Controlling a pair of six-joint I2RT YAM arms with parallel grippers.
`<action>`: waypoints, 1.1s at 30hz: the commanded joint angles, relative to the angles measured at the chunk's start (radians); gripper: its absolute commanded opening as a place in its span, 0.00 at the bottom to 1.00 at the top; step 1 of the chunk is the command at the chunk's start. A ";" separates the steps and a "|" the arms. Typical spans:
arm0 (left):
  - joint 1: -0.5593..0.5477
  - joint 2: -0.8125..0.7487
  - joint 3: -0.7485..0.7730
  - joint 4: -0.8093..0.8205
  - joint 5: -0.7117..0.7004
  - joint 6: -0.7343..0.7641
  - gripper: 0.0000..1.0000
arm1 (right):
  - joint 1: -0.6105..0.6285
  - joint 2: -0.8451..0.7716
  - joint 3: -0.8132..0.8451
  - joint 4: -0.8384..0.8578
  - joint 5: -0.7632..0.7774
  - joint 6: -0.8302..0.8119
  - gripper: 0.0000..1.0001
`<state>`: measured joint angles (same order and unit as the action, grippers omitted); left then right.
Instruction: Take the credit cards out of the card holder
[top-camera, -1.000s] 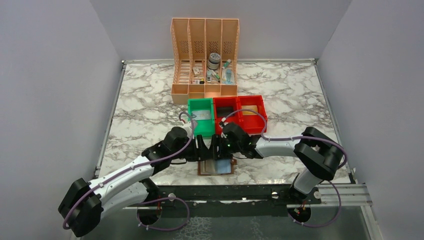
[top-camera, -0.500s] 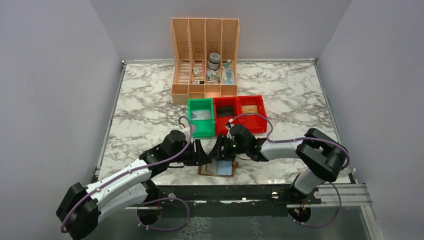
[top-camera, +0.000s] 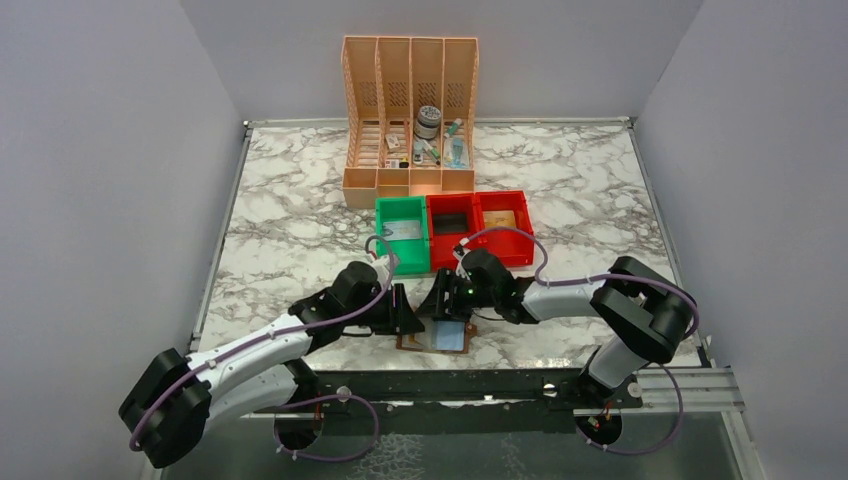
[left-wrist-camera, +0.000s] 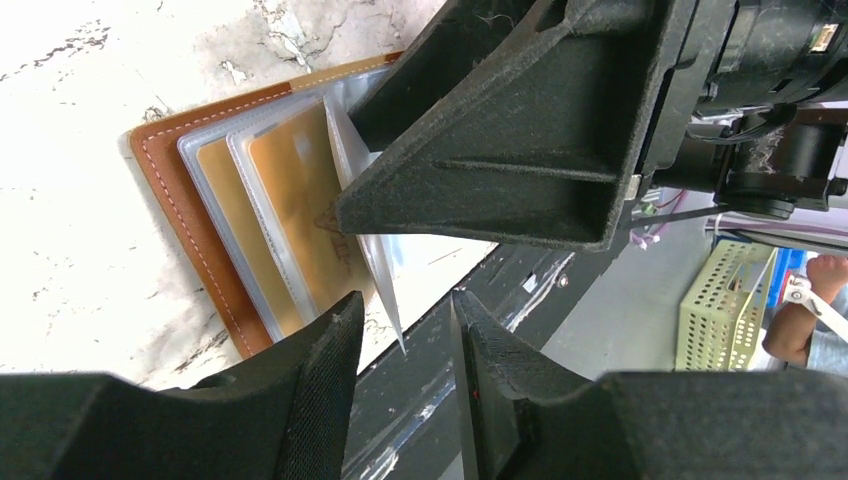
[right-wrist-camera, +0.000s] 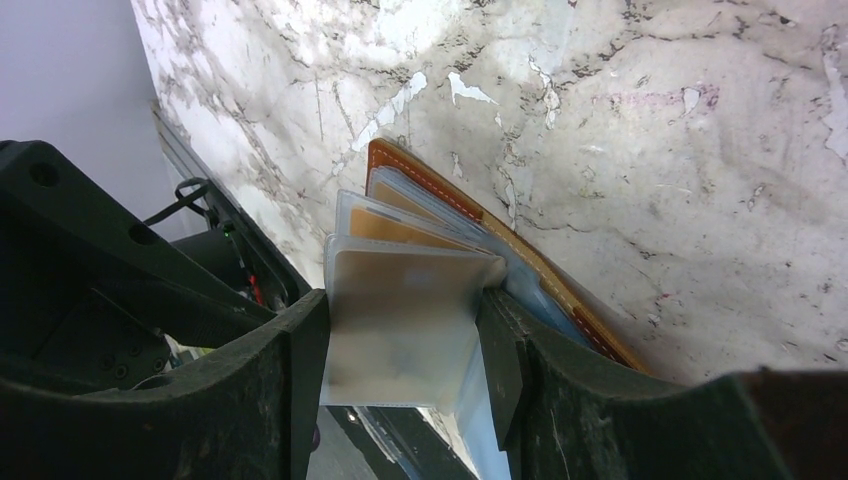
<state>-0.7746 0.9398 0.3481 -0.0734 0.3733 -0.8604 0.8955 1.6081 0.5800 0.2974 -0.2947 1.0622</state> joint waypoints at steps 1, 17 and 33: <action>-0.006 0.041 -0.013 0.072 0.001 0.016 0.39 | -0.008 0.012 -0.031 -0.052 -0.009 -0.008 0.56; -0.044 0.187 0.012 0.228 -0.003 0.006 0.42 | -0.024 -0.179 0.021 -0.184 0.044 -0.053 0.75; -0.180 0.338 0.149 0.276 0.115 0.107 0.59 | -0.063 -0.571 -0.044 -0.548 0.364 -0.033 0.77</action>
<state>-0.9119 1.2427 0.4519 0.1524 0.4068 -0.8200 0.8360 1.0729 0.5564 -0.1612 0.0002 1.0203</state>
